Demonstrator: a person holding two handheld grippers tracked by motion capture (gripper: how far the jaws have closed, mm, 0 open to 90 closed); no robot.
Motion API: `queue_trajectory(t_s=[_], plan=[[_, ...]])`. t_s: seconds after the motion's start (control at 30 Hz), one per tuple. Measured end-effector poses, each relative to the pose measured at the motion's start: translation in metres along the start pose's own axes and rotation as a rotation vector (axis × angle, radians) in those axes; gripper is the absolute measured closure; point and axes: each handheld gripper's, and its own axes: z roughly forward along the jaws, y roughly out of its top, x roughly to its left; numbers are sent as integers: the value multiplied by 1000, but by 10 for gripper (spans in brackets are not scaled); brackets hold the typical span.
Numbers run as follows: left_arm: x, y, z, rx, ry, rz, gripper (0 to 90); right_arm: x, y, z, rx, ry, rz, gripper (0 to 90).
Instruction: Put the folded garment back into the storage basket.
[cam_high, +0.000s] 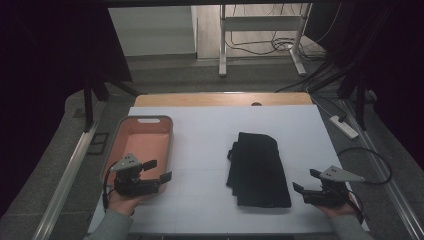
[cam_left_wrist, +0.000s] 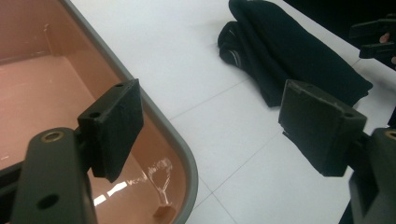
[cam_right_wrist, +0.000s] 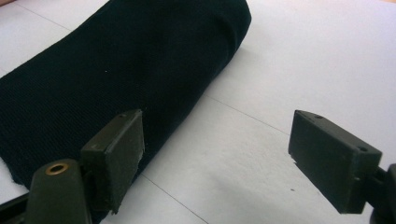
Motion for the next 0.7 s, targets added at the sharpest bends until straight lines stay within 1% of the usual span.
queue_trajectory(t_s=[0.23,0.5,0.7], plan=[[-2,4,7,11,-5,0,216,0,0,1,3,3,0,194],[-7,11,18,21,-25,10,215,0,-1,1,4,2,0,194],[-10,15,26,23,-40,7,215,-1,-1,1,5,0,2,195]])
